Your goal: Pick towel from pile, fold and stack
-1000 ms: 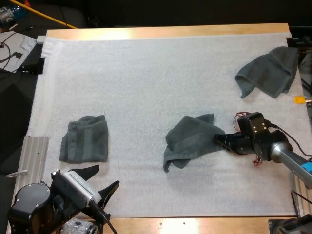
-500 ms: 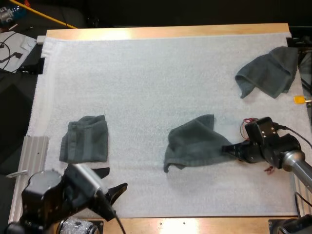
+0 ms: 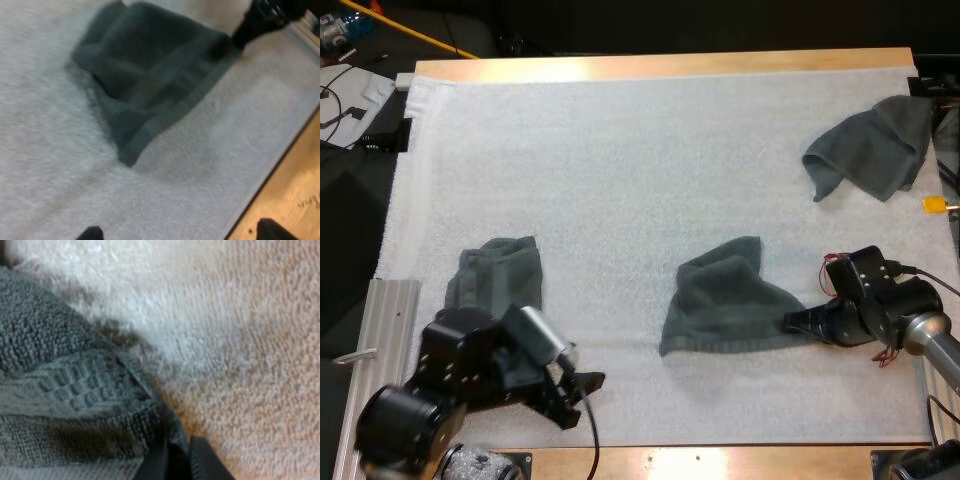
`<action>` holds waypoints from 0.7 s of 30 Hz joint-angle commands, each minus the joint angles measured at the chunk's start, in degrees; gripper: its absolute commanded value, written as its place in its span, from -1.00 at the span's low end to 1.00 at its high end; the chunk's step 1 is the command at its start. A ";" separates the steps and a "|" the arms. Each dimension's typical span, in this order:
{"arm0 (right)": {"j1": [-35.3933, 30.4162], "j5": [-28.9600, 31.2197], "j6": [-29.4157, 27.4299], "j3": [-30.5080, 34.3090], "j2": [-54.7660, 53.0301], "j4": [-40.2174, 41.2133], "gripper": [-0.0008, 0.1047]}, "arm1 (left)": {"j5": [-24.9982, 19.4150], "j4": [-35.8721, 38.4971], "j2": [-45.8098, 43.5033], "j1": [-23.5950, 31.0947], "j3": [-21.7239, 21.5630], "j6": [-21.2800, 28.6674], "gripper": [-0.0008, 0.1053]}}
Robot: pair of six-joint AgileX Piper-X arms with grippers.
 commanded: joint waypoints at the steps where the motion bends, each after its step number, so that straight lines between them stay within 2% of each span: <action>1: -0.26 0.88 -1.08 -0.08 -0.68 2.73 -0.98 | 0.82 -3.90 4.27 -4.50 0.39 -1.12 0.14; 6: -0.37 0.55 -0.94 0.06 -0.81 3.14 -0.97 | -0.79 -10.01 11.20 -11.27 0.14 -4.77 0.13; 14: -0.34 0.63 -0.92 0.21 -1.24 3.34 -0.97 | -6.42 -20.27 26.67 -20.25 -0.21 -12.63 0.13; 16: -0.17 0.28 -1.01 -0.07 -1.48 3.00 -0.98 | -4.88 -19.00 25.54 -18.92 0.09 -10.56 0.14; 21: -0.07 0.24 -1.22 -0.17 -1.56 3.03 -0.98 | -4.81 -22.59 34.15 -18.69 0.26 -10.57 0.15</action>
